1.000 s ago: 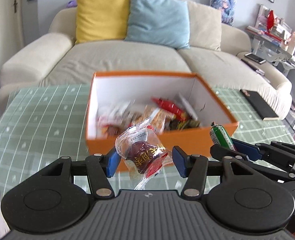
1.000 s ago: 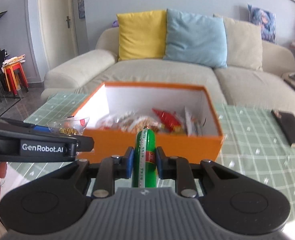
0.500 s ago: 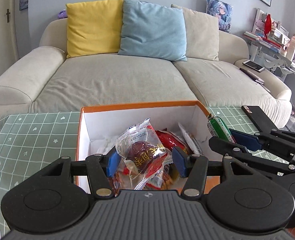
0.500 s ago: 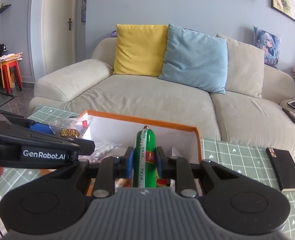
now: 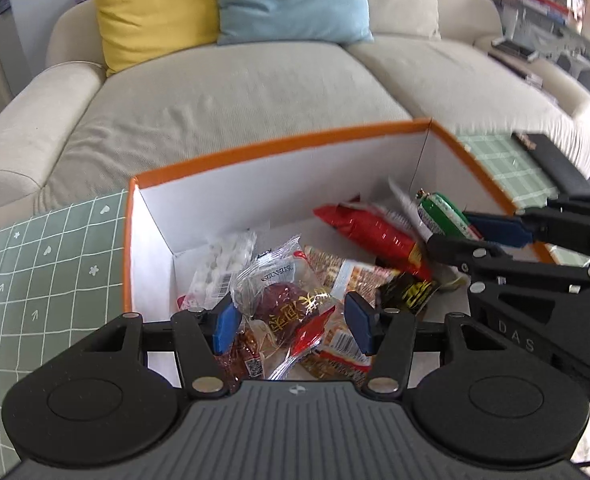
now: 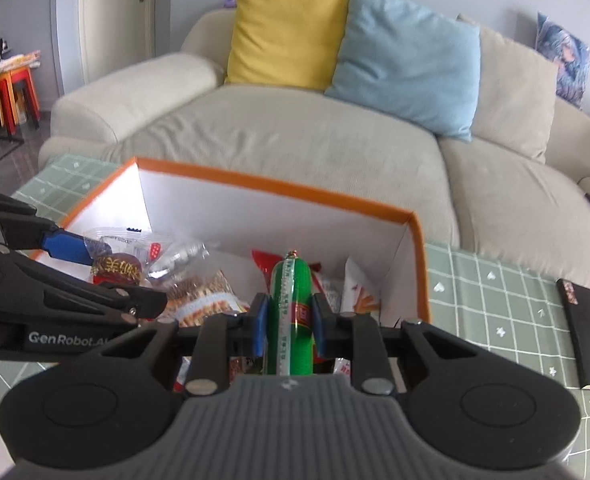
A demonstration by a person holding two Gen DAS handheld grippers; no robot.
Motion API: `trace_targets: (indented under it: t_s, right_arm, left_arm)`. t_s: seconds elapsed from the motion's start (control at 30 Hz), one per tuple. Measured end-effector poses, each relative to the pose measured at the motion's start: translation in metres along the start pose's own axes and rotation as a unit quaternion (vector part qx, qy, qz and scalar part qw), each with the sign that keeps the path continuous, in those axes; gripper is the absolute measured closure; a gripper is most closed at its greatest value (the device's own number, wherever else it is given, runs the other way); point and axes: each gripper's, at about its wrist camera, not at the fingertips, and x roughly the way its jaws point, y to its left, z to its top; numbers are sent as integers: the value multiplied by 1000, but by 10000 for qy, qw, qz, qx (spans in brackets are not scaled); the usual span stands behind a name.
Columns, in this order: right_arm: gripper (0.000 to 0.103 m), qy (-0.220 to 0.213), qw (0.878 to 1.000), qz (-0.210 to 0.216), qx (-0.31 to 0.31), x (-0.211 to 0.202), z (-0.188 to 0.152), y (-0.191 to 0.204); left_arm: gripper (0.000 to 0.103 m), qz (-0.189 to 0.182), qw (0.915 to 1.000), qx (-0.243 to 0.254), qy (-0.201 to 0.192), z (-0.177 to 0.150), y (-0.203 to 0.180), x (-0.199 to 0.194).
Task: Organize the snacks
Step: 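Lift both held snacks and lower them into the orange box, then open both tools to release the snacks inside the box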
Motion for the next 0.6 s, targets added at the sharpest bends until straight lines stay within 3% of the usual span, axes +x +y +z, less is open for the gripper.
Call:
trace_targets:
  t_s: [0.3,0.6]
  right_arm:
    - [83,496,9985,183,-164,26,-5,1]
    - [83,711,9972,175,-119,35,-8,5]
  left_arm:
    - [39,125,9979,506,389,0,-11,23]
    - [35,355,9953,760,492,-2,-19,29]
